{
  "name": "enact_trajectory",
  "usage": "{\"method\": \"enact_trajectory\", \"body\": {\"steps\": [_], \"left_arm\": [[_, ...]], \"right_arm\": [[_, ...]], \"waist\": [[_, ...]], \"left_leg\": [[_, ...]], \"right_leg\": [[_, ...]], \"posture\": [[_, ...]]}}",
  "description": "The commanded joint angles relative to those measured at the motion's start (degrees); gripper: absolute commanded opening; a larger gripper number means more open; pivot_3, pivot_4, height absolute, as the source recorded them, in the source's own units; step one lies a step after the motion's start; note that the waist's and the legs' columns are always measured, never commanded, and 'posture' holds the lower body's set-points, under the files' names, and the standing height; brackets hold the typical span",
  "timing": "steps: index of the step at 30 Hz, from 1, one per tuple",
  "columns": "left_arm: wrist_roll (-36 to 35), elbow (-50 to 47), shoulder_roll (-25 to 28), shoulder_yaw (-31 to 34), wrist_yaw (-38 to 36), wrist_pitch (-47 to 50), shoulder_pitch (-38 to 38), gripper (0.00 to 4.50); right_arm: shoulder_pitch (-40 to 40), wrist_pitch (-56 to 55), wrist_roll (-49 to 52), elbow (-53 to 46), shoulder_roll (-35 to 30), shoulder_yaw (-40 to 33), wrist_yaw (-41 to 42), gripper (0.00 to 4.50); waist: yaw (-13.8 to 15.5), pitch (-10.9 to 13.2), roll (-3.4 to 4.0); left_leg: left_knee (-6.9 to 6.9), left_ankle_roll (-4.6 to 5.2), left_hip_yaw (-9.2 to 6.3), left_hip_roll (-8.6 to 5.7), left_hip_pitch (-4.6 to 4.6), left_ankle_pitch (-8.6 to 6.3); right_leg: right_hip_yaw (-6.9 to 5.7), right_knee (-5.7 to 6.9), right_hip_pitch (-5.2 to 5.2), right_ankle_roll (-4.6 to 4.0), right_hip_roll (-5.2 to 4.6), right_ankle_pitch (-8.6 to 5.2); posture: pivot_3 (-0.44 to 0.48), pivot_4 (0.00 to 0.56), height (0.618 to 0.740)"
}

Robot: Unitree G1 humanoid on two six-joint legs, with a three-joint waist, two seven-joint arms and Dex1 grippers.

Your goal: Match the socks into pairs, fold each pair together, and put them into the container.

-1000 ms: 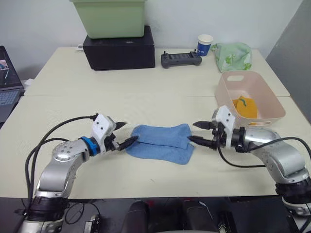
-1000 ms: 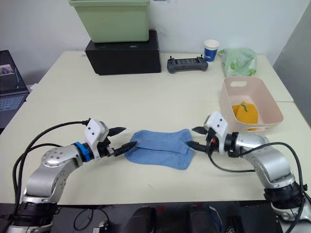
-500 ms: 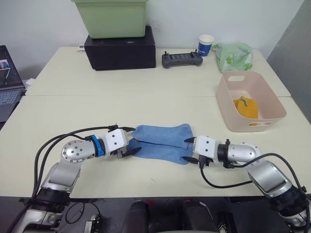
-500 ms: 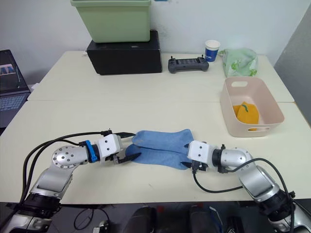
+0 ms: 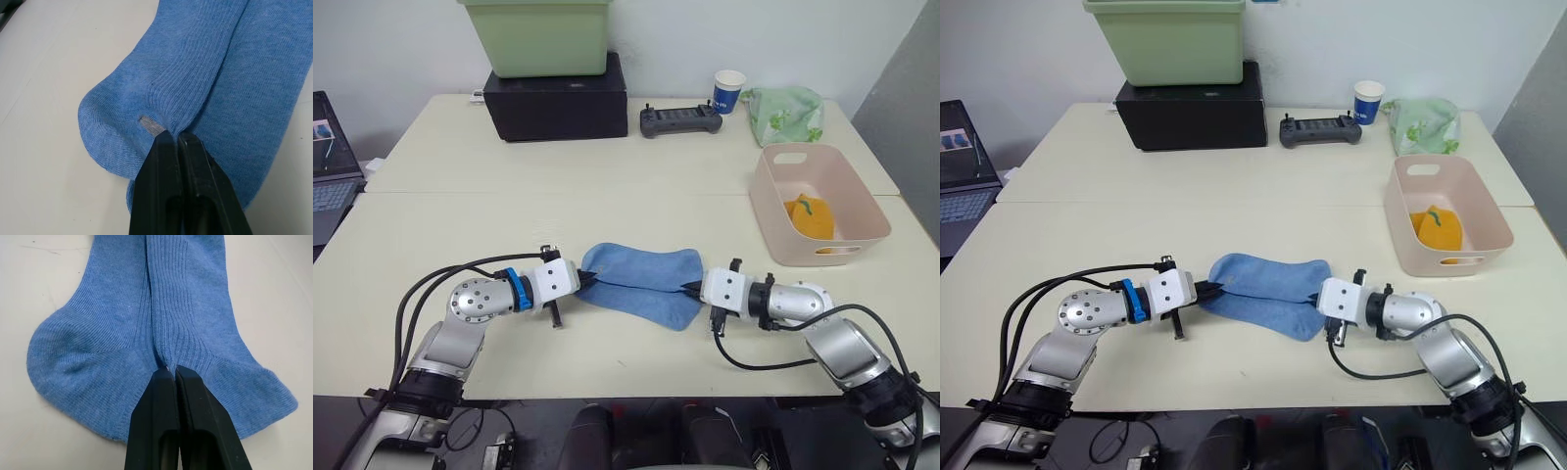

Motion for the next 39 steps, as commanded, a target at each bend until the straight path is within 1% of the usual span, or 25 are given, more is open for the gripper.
{"method": "enact_trajectory", "body": {"steps": [1,3,7,12,15,17,24,27,28,32,35,38,39], "left_arm": [[-2.3,-2.5,0.0,0.9,-0.7,0.5,0.6,0.02],[-3.2,-4.3,0.3,0.9,-1.3,3.3,1.6,0.02],[-8.5,-13.3,0.0,1.9,-1.3,13.9,5.1,0.02],[-14.3,-24.3,-0.2,2.7,0.6,27.1,8.8,0.02],[-13.3,-25.4,-0.1,3.5,3.1,29.2,8.1,0.02],[-12.9,-23.8,0.7,4.2,3.2,29.4,6.9,0.02],[-9.4,-16.9,4.2,4.3,1.5,23.0,5.9,0.02],[-10.6,-15.2,3.8,4.5,0.2,21.1,5.8,0.65],[-10.8,-15.1,3.8,4.4,-0.5,20.8,5.9,0.95],[-12.1,-14.9,3.9,5.4,-1.8,19.6,5.8,2.25],[-12.7,-12.9,4.2,6.2,-3.1,18.1,4.9,3.25],[-11.9,-10.7,4.1,5.5,-4.5,15.8,3.5,4.22],[-11.0,-9.8,4.0,4.8,-4.6,15.1,3.0,4.22]], "right_arm": [[-0.5,-0.9,0.7,-1.3,0.5,-2.4,0.1,0.00],[-0.6,-1.1,0.9,-1.2,0.6,-2.7,0.4,0.00],[-0.6,-2.4,2.1,-0.5,0.3,-3.9,1.9,0.00],[-0.5,-5.1,4.0,0.7,-0.2,-5.4,4.7,0.00],[-1.2,-6.1,4.6,1.6,-0.5,-6.4,5.7,0.00],[-1.7,-6.7,4.7,2.4,-0.5,-6.5,6.2,0.00],[-3.0,-7.4,4.5,3.6,0.5,-6.3,6.7,0.00],[-2.6,-7.2,4.2,2.8,1.0,-5.9,6.5,0.00],[-2.5,-7.1,4.2,2.5,1.1,-5.9,6.5,0.00],[-2.2,-6.6,4.4,1.7,1.2,-6.0,6.6,0.00],[-2.5,-6.2,4.5,1.5,1.5,-6.0,6.5,0.00],[-2.8,-5.4,4.8,1.2,2.0,-6.0,6.4,0.00],[-2.8,-5.2,4.8,1.1,2.1,-6.0,6.4,0.00]], "waist": [[0.0,0.0,0.00],[0.0,0.0,0.00],[-0.1,0.0,0.00],[-0.1,0.0,0.00],[-0.1,0.0,0.00],[-0.1,0.0,0.00],[-0.1,0.0,0.00],[-0.1,0.0,0.00],[-0.1,0.0,0.00],[-0.1,0.0,0.00],[-0.1,0.0,0.00],[0.0,0.0,0.00],[-0.1,0.0,0.00]], "left_leg": [[0.00,0.00,0.00,0.00,0.00,0.00],[0.01,0.00,-0.01,0.00,0.00,0.00],[0.00,0.00,-0.02,0.01,0.00,0.00],[0.02,0.00,-0.07,0.01,0.00,0.00],[0.02,0.00,-0.10,0.00,0.00,0.00],[0.02,0.00,-0.11,0.00,0.04,0.00],[0.00,0.00,-0.09,0.01,0.08,0.00],[0.01,0.00,-0.09,0.01,0.08,0.00],[0.01,0.00,-0.09,0.01,0.07,0.00],[0.01,0.00,-0.07,0.01,0.08,0.00],[0.01,0.00,-0.07,0.02,0.08,0.00],[0.02,0.00,-0.08,0.01,0.08,0.00],[0.02,0.00,-0.08,0.00,0.08,0.00]], "right_leg": [[0.00,0.01,0.00,0.00,0.00,0.00],[-0.01,0.02,0.00,0.00,0.00,0.00],[0.00,0.01,0.00,0.00,-0.01,0.00],[-0.04,0.02,0.04,0.00,-0.01,0.00],[-0.05,0.03,0.05,0.00,-0.01,0.00],[-0.06,0.04,0.07,0.00,0.00,0.00],[-0.02,0.03,0.06,0.00,0.01,0.00],[-0.02,0.03,0.05,0.00,0.00,0.00],[-0.02,0.03,0.05,0.00,0.00,0.00],[-0.03,0.04,0.06,0.00,0.00,0.00],[-0.03,0.04,0.05,0.00,0.00,0.00],[-0.05,0.05,0.06,0.00,0.00,0.00],[-0.04,0.05,0.06,0.00,0.00,0.00]], "posture": [[0.000,0.150,0.740],[0.000,0.150,0.740],[0.000,0.150,0.740],[0.000,0.150,0.740],[0.000,0.150,0.740],[0.000,0.150,0.740],[0.000,0.150,0.740],[0.000,0.150,0.740],[0.000,0.150,0.740],[0.000,0.150,0.740],[0.000,0.150,0.740],[0.000,0.150,0.740],[0.000,0.150,0.740]]}}
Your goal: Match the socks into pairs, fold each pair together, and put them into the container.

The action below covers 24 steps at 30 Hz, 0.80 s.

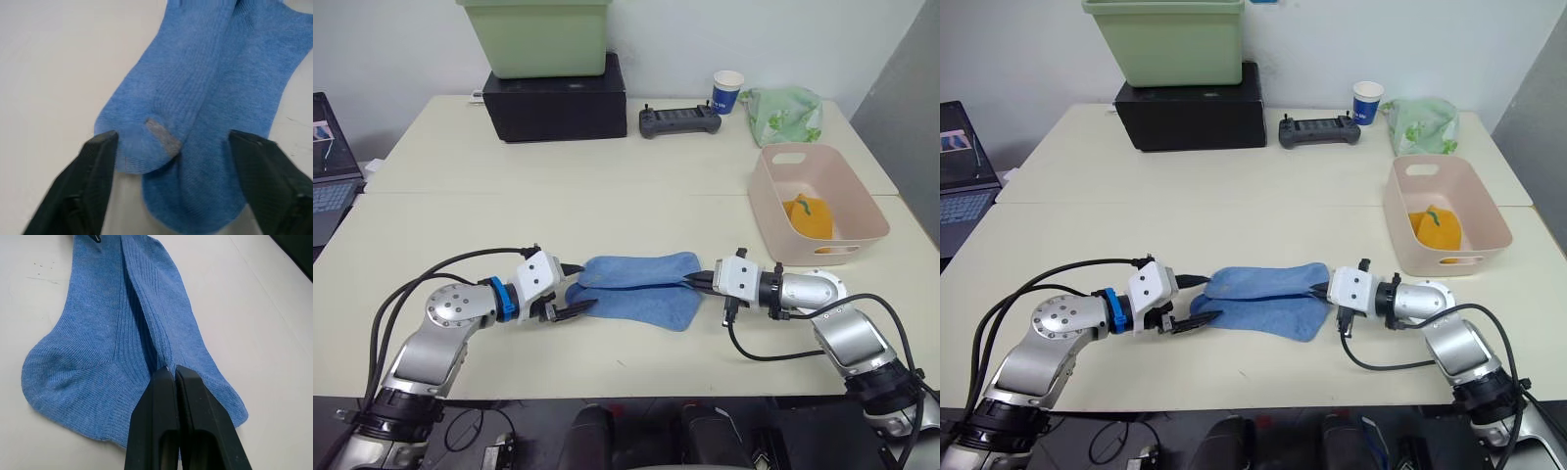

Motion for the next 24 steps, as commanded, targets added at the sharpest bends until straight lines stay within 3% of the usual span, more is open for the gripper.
{"method": "enact_trajectory", "body": {"steps": [1,8,9,12,22,24], "left_arm": [[1.7,1.6,0.3,-0.6,-0.9,-3.8,-2.0,4.22],[5.2,4.9,-2.4,-3.1,0.6,-6.1,-5.7,4.22],[5.1,5.0,-2.6,-3.1,0.6,-6.0,-5.9,4.04],[5.0,5.1,-2.7,-2.9,0.7,-6.1,-6.2,3.35],[4.7,4.2,-3.1,-2.1,2.1,-5.1,-6.5,0.03],[3.9,3.8,-3.4,-1.5,2.5,-4.6,-6.3,0.03]], "right_arm": [[-0.9,0.4,1.1,-2.8,0.4,-0.9,0.2,0.00],[-0.4,8.0,7.2,-6.5,2.6,-3.3,-0.1,0.00],[-0.3,8.9,7.8,-6.9,2.7,-3.5,-0.2,0.00],[-0.1,11.2,9.2,-7.5,3.2,-4.2,-0.9,0.00],[0.4,11.2,9.4,-7.2,2.9,-4.0,-0.9,0.00],[0.5,11.0,9.3,-7.2,2.9,-4.0,-1.0,0.00]], "waist": [[0.0,0.0,0.00],[0.0,0.0,0.00],[0.0,0.0,0.00],[0.0,0.0,0.00],[0.0,0.0,0.00],[0.0,0.0,0.00]], "left_leg": [[0.00,0.00,0.01,0.00,0.00,0.00],[0.01,0.00,0.00,0.00,-0.01,0.00],[0.01,0.00,0.00,0.00,-0.01,0.00],[0.01,0.00,-0.02,0.02,-0.01,0.00],[0.01,0.00,-0.01,0.00,-0.01,0.00],[0.01,0.00,-0.01,0.01,-0.01,0.00]], "right_leg": [[0.01,0.00,0.00,0.00,0.00,0.00],[0.01,0.00,0.00,0.00,0.01,0.00],[0.01,0.00,0.00,0.00,0.01,0.00],[0.00,0.01,0.00,0.00,0.00,0.00],[0.00,0.01,0.00,0.00,0.01,0.00],[0.00,0.01,0.00,0.00,0.01,0.00]], "posture": [[0.000,0.150,0.740],[0.000,0.150,0.740],[0.000,0.150,0.740],[0.000,0.150,0.740],[0.000,0.150,0.740],[0.000,0.150,0.740]]}}
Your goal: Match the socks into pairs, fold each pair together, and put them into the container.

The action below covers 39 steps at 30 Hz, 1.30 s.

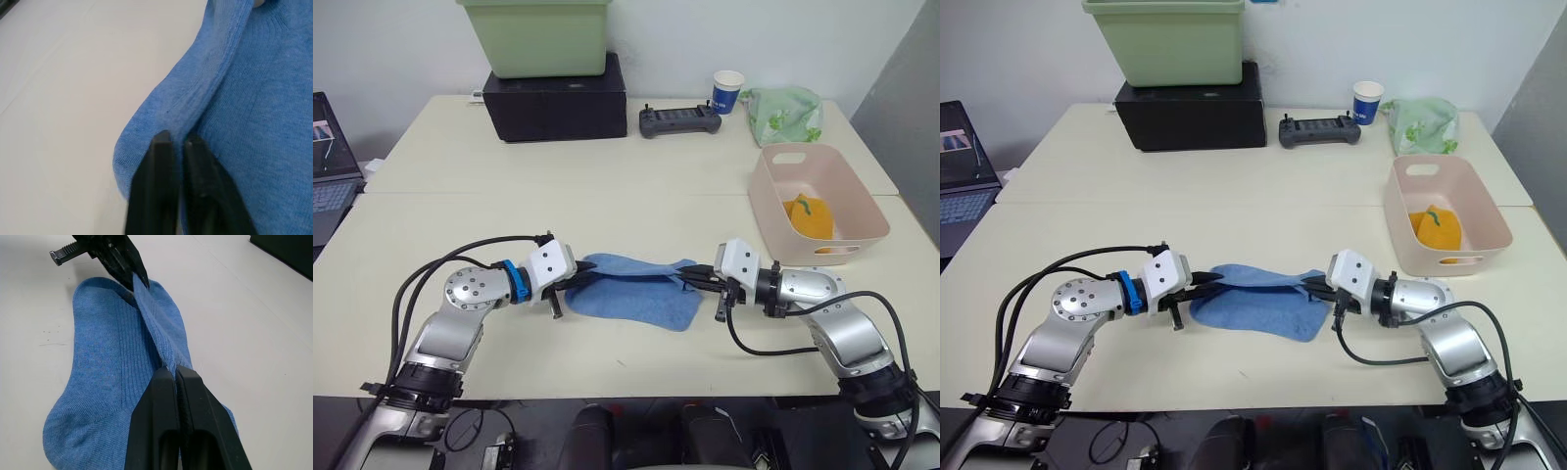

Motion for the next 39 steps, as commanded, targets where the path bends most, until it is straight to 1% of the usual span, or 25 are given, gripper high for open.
{"method": "enact_trajectory", "body": {"steps": [1,3,5,8,10,13,15,17,20,23,24,25,28,31,35,39], "left_arm": [[-2.0,-2.3,-0.5,2.2,0.7,0.2,-0.4,0.03],[-3.0,-2.8,-1.0,2.5,0.4,1.0,-1.0,0.03],[-4.1,-2.7,-1.7,3.5,0.9,1.2,-3.3,0.03],[-5.0,-2.7,-1.0,4.2,0.2,2.3,-5.5,0.03],[-6.6,-4.6,1.2,4.4,-2.7,4.6,-5.8,0.03],[-10.9,-9.1,5.4,5.1,-7.8,9.6,-4.9,0.03],[-13.8,-12.0,9.2,6.0,-11.4,13.4,-4.3,0.03],[-18.4,-15.2,13.8,7.2,-15.5,20.1,-3.2,0.03],[-23.3,-18.3,18.8,7.7,-19.3,27.3,-2.0,0.03],[-24.0,-19.0,20.6,7.1,-20.2,29.8,-1.1,0.03],[-23.2,-18.7,20.6,6.4,-20.3,29.5,-0.7,0.03],[-21.1,-17.3,19.6,4.5,-19.1,29.2,-0.6,0.03],[-17.9,-14.3,16.7,0.8,-17.6,28.3,-0.9,0.03],[-16.3,-12.1,15.7,-0.3,-17.7,26.9,-2.1,0.03],[-14.0,-6.6,13.0,-2.3,-17.0,25.9,-6.1,0.03],[-11.5,-2.8,10.5,-3.8,-17.3,23.9,-8.8,0.03]], "right_arm": [[0.0,-0.8,0.5,-2.1,-0.1,-1.1,-0.4,0.00],[-0.5,-1.6,0.0,-1.4,0.2,-1.3,-1.0,0.00],[-2.6,-2.3,-0.1,0.1,0.6,-2.0,-1.5,0.00],[-4.5,-1.2,1.5,0.0,-0.1,-2.9,-0.5,0.00],[-5.1,1.3,3.7,-2.0,-1.3,-3.3,1.6,0.00],[-5.5,6.9,8.9,-6.6,-3.3,-3.7,4.9,0.00],[-5.2,11.8,13.5,-10.3,-5.1,-4.1,6.9,0.00],[-4.4,18.1,19.4,-14.2,-7.1,-4.8,8.5,0.00],[-4.2,25.6,26.3,-17.1,-8.7,-5.7,8.6,0.00],[-4.0,29.7,29.5,-17.9,-9.2,-5.8,7.6,0.00],[-3.8,29.9,29.4,-17.5,-9.1,-5.3,7.3,0.00],[-3.5,29.0,27.7,-15.1,-8.3,-3.5,7.2,0.00],[-3.4,24.7,21.9,-8.8,-7.6,1.2,8.7,0.00],[-4.2,22.2,19.6,-4.8,-7.8,2.3,10.1,0.00],[-7.8,14.3,12.9,3.0,-6.7,4.0,10.8,0.00],[-10.8,11.6,10.8,6.4,-5.2,4.0,11.5,0.00]], "waist": [[0.0,0.0,0.00],[0.0,0.0,0.00],[0.0,0.0,0.00],[0.0,0.0,0.00],[0.0,0.0,0.00],[-0.1,0.0,0.00],[-0.1,0.0,0.01],[-0.1,0.0,0.02],[-0.1,0.0,0.02],[-0.1,0.0,0.02],[-0.1,0.0,0.02],[0.0,0.0,0.02],[0.0,0.0,0.02],[0.0,0.0,0.01],[-0.1,0.0,0.01],[-0.1,0.0,0.01]], "left_leg": [[0.00,0.00,0.00,0.00,0.00,0.00],[0.00,0.00,0.00,0.00,0.00,0.00],[0.00,0.00,0.00,-0.01,0.00,0.00],[0.03,-0.01,0.00,-0.02,-0.02,0.00],[0.02,0.00,-0.01,-0.02,-0.02,0.00],[-0.01,0.00,-0.02,0.02,-0.04,0.00],[-0.01,0.00,-0.04,0.07,-0.07,0.00],[0.00,0.00,-0.13,0.10,-0.07,0.00],[0.00,0.00,-0.17,0.09,-0.01,0.00],[-0.01,0.01,-0.14,0.03,-0.01,0.00],[0.00,0.00,-0.13,0.02,-0.01,0.00],[0.00,0.01,-0.13,0.01,-0.02,0.00],[0.00,0.01,-0.13,-0.02,-0.01,0.00],[0.02,0.01,-0.11,-0.02,-0.13,0.00],[0.03,0.01,-0.13,-0.02,-0.14,0.00],[0.03,0.02,-0.11,-0.04,-0.12,0.00]], "right_leg": [[0.00,0.00,0.00,0.00,0.00,0.00],[-0.01,0.00,0.00,0.00,0.00,0.00],[0.00,0.01,0.00,0.00,0.00,0.00],[-0.03,0.04,0.00,0.00,0.00,0.00],[-0.03,0.02,0.00,0.00,0.01,0.00],[0.00,-0.04,-0.03,0.01,0.00,0.00],[0.01,-0.03,-0.07,0.01,0.00,0.00],[-0.05,0.01,-0.06,0.00,0.00,0.00],[-0.14,0.03,0.02,-0.03,0.00,-0.02],[-0.17,0.02,0.04,-0.02,0.02,-0.03],[-0.17,0.02,0.04,-0.02,0.02,-0.03],[-0.17,0.01,0.03,-0.02,0.02,-0.03],[-0.17,-0.02,0.05,-0.02,0.04,-0.03],[-0.15,-0.01,-0.07,-0.02,0.06,-0.03],[-0.18,0.00,-0.10,-0.02,0.09,-0.03],[-0.31,0.01,-0.08,-0.02,0.10,-0.03]], "posture": [[0.000,0.150,0.740],[0.000,0.150,0.740],[0.000,0.150,0.740],[0.000,0.150,0.740],[0.000,0.150,0.740],[0.000,0.150,0.740],[0.000,0.150,0.740],[0.000,0.150,0.740],[0.000,0.150,0.740],[0.000,0.150,0.740],[0.000,0.150,0.740],[0.000,0.150,0.740],[0.000,0.150,0.740],[0.000,0.150,0.740],[0.000,0.150,0.740],[0.000,0.150,0.740]]}}
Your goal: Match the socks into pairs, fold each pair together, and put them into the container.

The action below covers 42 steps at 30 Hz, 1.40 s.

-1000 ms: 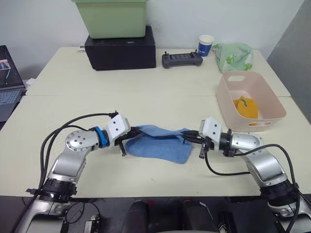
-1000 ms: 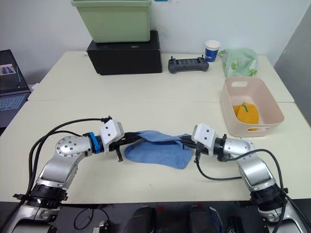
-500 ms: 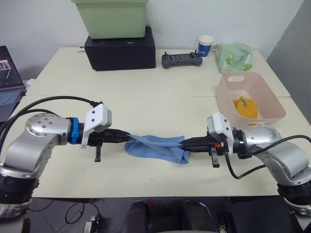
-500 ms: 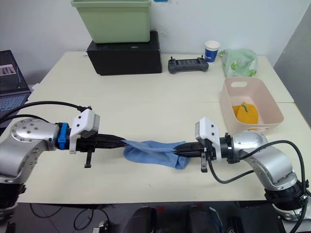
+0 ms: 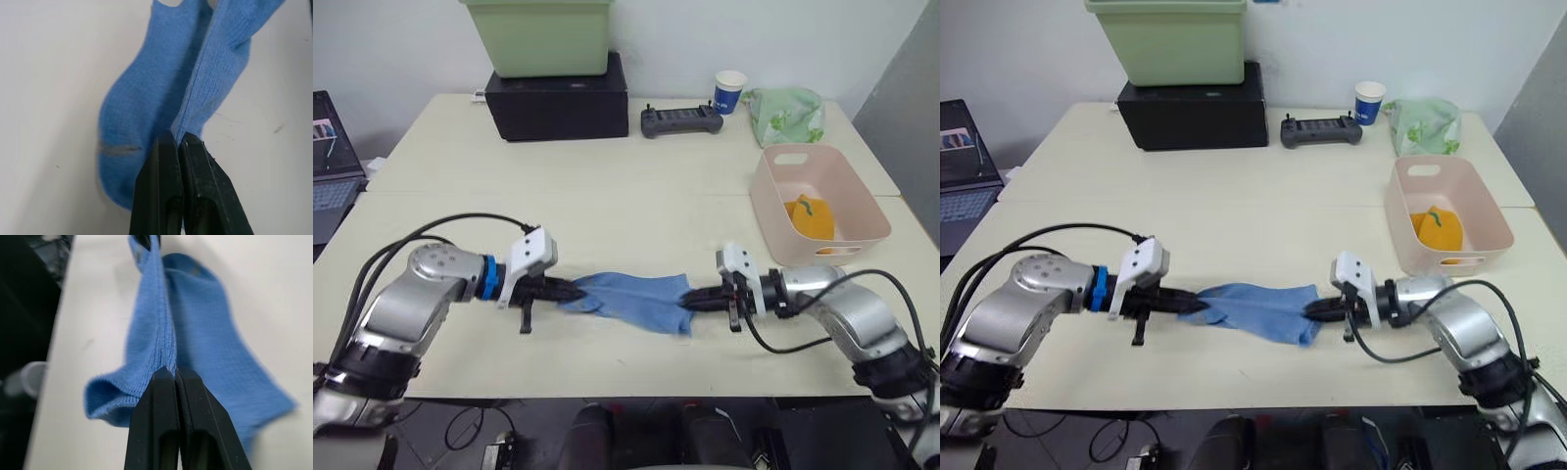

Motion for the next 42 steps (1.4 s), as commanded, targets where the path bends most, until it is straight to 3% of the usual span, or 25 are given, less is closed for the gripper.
{"method": "enact_trajectory", "body": {"steps": [1,13,16,23,24,31,36,42], "left_arm": [[2.2,2.5,-1.3,-1.0,-0.1,-1.9,-2.4,0.03],[12.2,18.2,-7.8,-4.8,1.6,-11.9,-11.6,0.03],[11.5,19.0,-8.8,-3.9,0.8,-13.0,-12.1,0.64],[10.9,17.6,-8.9,2.2,7.7,-12.3,-10.9,2.80],[10.0,15.9,-8.7,3.4,8.3,-11.3,-9.9,3.08],[1.3,2.2,-8.9,13.5,13.8,1.4,2.0,3.08],[0.6,-5.8,-8.9,13.8,17.0,5.2,11.2,3.08],[0.9,-9.0,-10.8,13.3,20.5,5.1,15.8,3.08]], "right_arm": [[-2.8,-3.2,-2.0,1.5,0.8,-0.5,1.1,0.00],[-6.1,-11.4,-10.0,10.5,4.6,-0.1,0.6,0.00],[-5.8,-10.8,-9.6,10.6,5.0,-1.5,-0.1,0.69],[-1.9,-4.8,-4.8,2.1,1.8,-9.4,-2.4,3.09],[-0.8,-3.9,-4.2,0.1,0.9,-10.3,-2.5,3.10],[9.2,0.5,-2.1,-10.8,-0.2,-11.4,-6.2,3.10],[11.4,0.0,-4.4,-10.4,3.6,-8.3,-10.1,3.10],[10.7,-0.3,-5.3,-9.3,6.0,-6.7,-12.0,3.10]], "waist": [[0.0,0.0,0.00],[0.1,0.0,0.00],[0.1,0.0,0.00],[0.1,0.0,0.00],[0.1,0.0,0.00],[-0.1,0.0,0.01],[-0.1,0.0,0.01],[0.3,0.0,0.01]], "left_leg": [[0.00,0.00,-0.01,0.01,-0.01,0.00],[0.06,-0.01,-0.19,0.03,-0.10,0.02],[0.06,-0.02,-0.22,0.06,-0.10,0.02],[0.06,-0.01,-0.27,0.06,-0.12,0.02],[0.06,-0.01,-0.30,0.06,-0.14,0.02],[0.05,-0.01,-0.36,0.09,-0.13,0.02],[0.04,-0.02,-0.35,0.09,-0.08,0.02],[0.04,-0.03,-0.36,0.01,-0.09,0.03]], "right_leg": [[-0.08,-0.02,-0.02,0.00,0.00,0.00],[-0.43,0.00,0.01,-0.01,-0.05,0.01],[-0.45,0.01,0.01,-0.01,-0.08,0.01],[-0.49,0.01,0.02,-0.01,-0.15,0.01],[-0.51,0.00,0.02,-0.01,-0.22,0.01],[-0.53,0.06,0.04,-0.01,-0.30,0.01],[-0.49,0.08,0.07,-0.01,-0.29,0.01],[-0.53,-0.01,0.13,-0.01,-0.30,0.00]], "posture": [[0.000,0.150,0.740],[0.000,0.150,0.740],[0.000,0.150,0.740],[0.000,0.150,0.740],[0.000,0.150,0.740],[0.000,0.150,0.740],[0.000,0.150,0.740],[0.000,0.150,0.740]]}}
